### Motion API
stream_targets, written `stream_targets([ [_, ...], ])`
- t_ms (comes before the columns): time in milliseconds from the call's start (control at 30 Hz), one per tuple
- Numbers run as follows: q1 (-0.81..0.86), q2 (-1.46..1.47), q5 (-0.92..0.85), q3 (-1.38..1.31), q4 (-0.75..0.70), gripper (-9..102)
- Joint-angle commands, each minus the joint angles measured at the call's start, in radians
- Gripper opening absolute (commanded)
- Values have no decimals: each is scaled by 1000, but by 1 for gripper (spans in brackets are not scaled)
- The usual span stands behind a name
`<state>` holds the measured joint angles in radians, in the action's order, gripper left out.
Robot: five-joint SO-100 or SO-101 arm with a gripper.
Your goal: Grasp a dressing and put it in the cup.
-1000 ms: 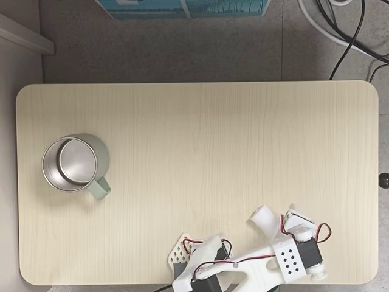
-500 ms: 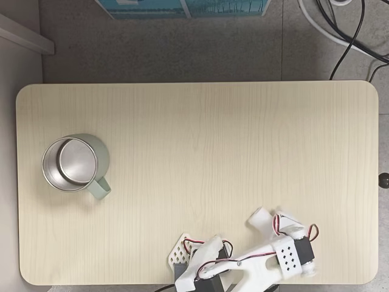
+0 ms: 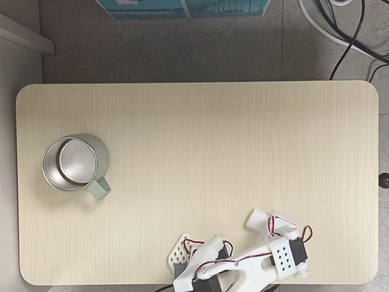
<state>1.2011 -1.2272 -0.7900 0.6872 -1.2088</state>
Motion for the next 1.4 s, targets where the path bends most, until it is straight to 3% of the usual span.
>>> stream_targets([
  [0,-11,25,6,44,-31,-2],
  [200,-69,48,98,227,-156,-2],
  [467,-330,173,305,457,-330,-2],
  [633,-589,267,468,532,-357,-2],
  [900,-1135,390,680,637,-351,-2],
  [1367,-1776,249,709,879,-247,-2],
])
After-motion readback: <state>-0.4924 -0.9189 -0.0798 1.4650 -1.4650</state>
